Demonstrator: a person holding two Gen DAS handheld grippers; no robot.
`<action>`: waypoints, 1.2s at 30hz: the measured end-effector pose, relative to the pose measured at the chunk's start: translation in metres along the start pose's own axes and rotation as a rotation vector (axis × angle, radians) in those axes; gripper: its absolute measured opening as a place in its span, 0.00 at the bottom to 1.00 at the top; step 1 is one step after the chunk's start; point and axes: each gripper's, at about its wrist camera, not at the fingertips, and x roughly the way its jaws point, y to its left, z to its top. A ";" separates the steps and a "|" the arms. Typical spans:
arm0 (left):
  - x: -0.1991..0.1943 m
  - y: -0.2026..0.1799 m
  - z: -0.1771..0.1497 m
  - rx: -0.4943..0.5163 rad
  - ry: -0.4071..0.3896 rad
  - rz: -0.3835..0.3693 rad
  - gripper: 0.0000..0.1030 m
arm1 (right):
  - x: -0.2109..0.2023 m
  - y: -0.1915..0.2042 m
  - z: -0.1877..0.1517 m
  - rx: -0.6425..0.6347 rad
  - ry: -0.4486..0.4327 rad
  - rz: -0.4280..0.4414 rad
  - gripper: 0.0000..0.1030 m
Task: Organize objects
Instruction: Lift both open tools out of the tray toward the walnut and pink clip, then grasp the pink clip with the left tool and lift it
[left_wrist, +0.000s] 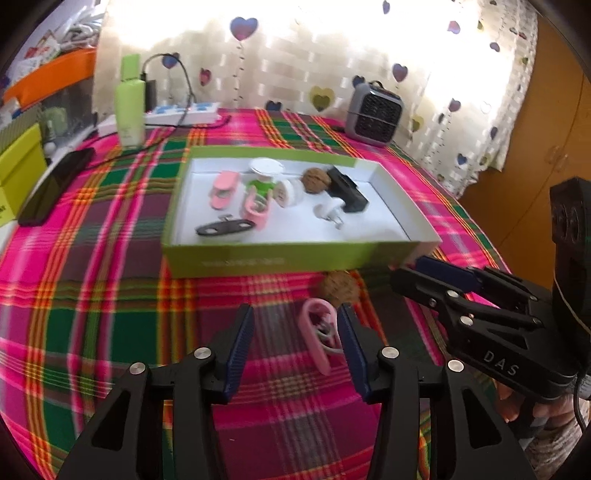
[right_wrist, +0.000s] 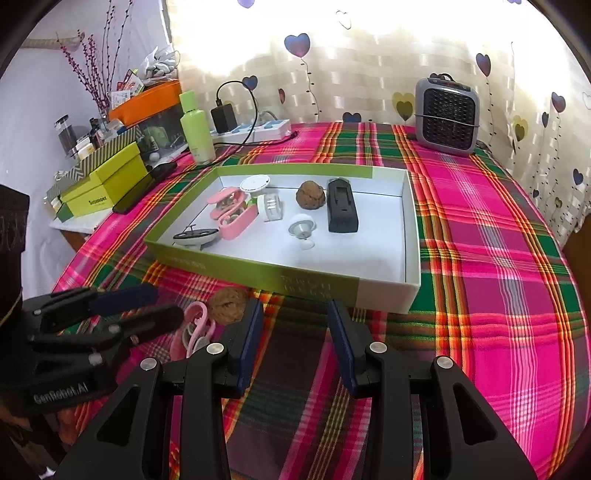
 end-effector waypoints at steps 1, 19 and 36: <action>0.001 -0.001 -0.001 -0.001 0.005 -0.002 0.44 | 0.000 0.000 0.000 0.000 -0.001 0.000 0.37; 0.012 -0.011 -0.008 0.005 0.033 0.009 0.45 | 0.001 0.002 -0.002 -0.001 0.010 0.018 0.37; 0.013 -0.010 -0.009 -0.014 0.046 0.026 0.43 | -0.001 0.004 0.002 -0.006 0.005 0.012 0.37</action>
